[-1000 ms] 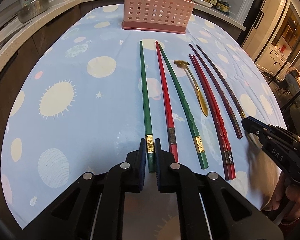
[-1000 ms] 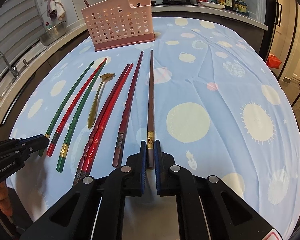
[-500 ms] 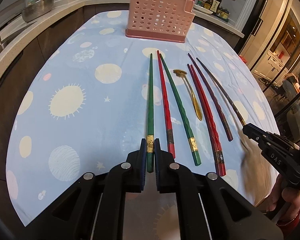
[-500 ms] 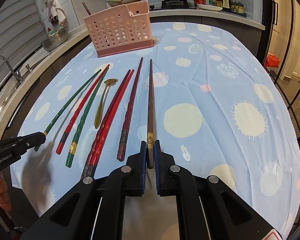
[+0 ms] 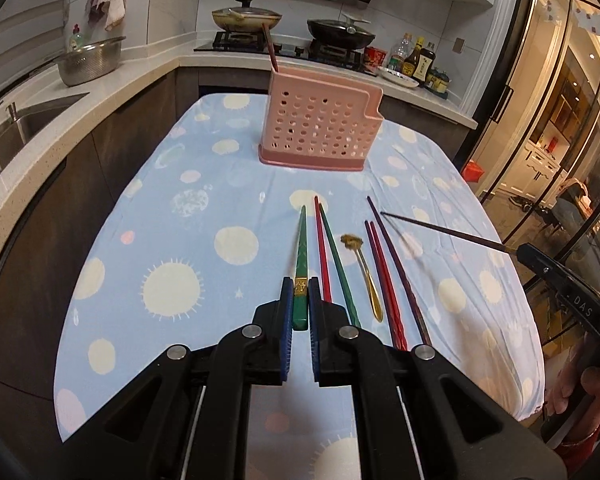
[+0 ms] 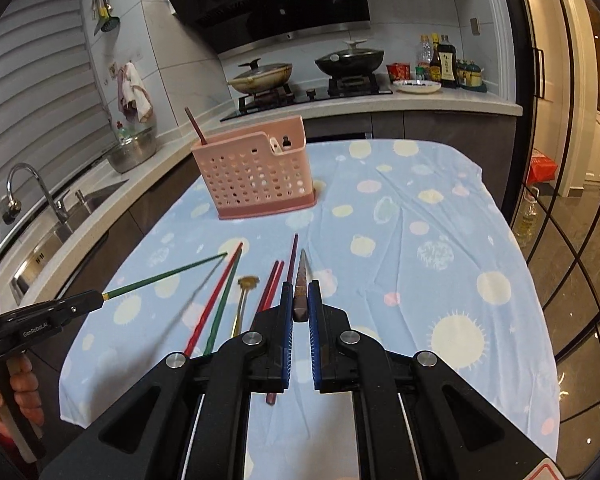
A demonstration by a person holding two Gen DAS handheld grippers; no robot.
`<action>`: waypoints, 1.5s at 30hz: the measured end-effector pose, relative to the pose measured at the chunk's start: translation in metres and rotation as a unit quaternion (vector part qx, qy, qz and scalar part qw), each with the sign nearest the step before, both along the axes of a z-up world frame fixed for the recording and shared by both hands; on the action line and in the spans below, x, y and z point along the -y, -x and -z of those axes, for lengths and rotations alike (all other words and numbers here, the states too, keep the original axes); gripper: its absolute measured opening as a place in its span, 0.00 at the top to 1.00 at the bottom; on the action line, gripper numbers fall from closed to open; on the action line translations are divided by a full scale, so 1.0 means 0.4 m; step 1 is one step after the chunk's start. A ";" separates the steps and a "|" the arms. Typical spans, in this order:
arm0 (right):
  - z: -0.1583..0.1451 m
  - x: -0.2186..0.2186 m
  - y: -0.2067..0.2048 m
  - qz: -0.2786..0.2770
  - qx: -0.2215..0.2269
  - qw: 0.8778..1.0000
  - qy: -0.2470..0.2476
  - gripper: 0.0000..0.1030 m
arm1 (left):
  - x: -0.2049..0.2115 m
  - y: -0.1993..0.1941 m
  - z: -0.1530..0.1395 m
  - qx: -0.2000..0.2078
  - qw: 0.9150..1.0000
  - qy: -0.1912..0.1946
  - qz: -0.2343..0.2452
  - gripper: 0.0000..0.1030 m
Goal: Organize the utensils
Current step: 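Lift the green chopstick with the left tool while the right tool carries the brown chopstick to the holder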
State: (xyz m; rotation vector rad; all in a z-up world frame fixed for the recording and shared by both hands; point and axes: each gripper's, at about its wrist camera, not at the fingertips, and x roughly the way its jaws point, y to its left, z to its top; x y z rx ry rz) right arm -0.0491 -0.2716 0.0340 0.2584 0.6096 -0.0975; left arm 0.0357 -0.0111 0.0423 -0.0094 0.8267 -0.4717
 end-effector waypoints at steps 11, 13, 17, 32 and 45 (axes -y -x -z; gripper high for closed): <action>-0.106 0.034 -0.092 0.001 0.050 0.999 0.021 0.93 | 0.022 -0.081 -0.102 0.056 0.998 0.002 -0.005 0.93; -0.114 0.038 -0.105 0.001 0.053 0.998 0.022 0.93 | 0.029 -0.091 -0.110 0.060 0.998 0.002 -0.004 0.93; -0.128 0.045 -0.131 -0.003 0.056 0.998 0.019 0.93 | 0.040 -0.107 -0.129 0.071 0.997 0.003 -0.001 0.93; -0.208 0.065 -0.219 -0.010 0.083 0.996 0.022 0.93 | 0.069 -0.182 -0.219 0.115 0.993 0.009 0.000 0.93; -0.356 0.101 -0.352 -0.014 0.130 0.991 0.023 0.93 | 0.108 -0.280 -0.396 0.190 0.981 0.027 -0.007 0.93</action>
